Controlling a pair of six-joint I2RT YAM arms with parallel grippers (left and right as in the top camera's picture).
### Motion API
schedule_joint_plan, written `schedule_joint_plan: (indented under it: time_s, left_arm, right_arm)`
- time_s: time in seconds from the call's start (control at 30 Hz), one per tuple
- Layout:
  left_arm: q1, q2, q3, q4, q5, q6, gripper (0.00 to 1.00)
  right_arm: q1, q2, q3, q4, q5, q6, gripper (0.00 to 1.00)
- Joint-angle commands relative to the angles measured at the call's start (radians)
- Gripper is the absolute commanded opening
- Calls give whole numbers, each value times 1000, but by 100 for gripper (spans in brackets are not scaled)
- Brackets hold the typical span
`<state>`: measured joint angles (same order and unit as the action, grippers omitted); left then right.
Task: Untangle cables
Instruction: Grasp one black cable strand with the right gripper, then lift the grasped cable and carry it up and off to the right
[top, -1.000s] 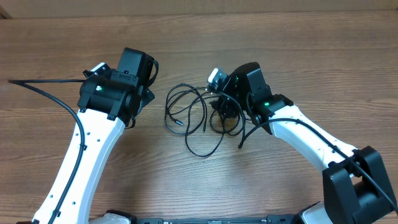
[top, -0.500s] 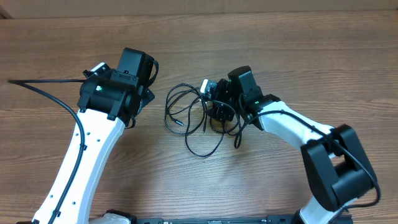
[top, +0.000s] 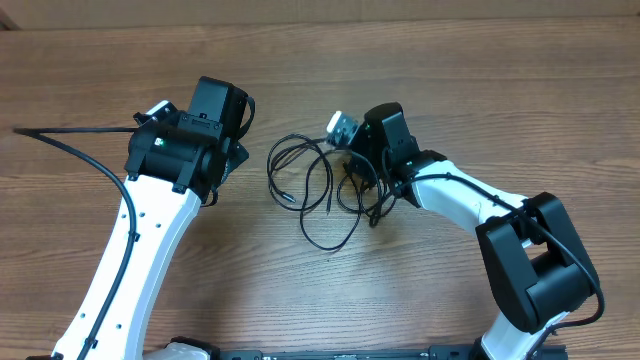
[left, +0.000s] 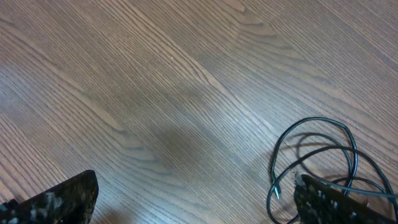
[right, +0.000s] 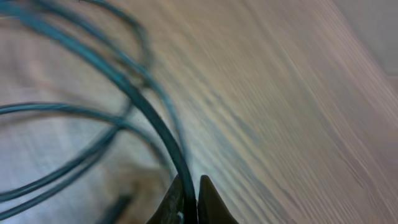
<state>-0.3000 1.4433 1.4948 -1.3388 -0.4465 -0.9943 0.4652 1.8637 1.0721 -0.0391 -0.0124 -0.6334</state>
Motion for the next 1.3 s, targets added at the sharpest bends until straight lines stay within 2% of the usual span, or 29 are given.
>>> schedule_joint_plan:
  time_s: [0.0, 0.1, 0.23, 0.6, 0.77, 1.03, 1.13, 1.27]
  left_arm:
    - [5, -5, 13, 1, -24, 8, 100]
    - [5, -5, 13, 2, -24, 8, 100]
    - [5, -5, 13, 2, -24, 8, 100]
    - [5, -5, 13, 1, -24, 8, 100]
    - [5, -5, 13, 1, -24, 8, 100]
    - [5, -5, 13, 1, -24, 8, 100]
    - [5, -5, 13, 1, -24, 8, 100]
    - [5, -5, 13, 2, -24, 8, 100]
  right_arm:
    - [-2, -73, 80, 8, 237, 221, 4]
    - [-2, -160, 117, 8, 341, 344, 4]
    - [-2, -290, 149, 13, 361, 400, 4]
    - [-2, -638, 176, 167, 363, 401, 4]
    - [-2, -713, 177, 169, 363, 401, 4]
    - [-2, -727, 177, 190, 363, 402, 4]
    - [-2, -726, 177, 123, 364, 409, 4]
    - [-2, -724, 176, -125, 358, 562, 4]
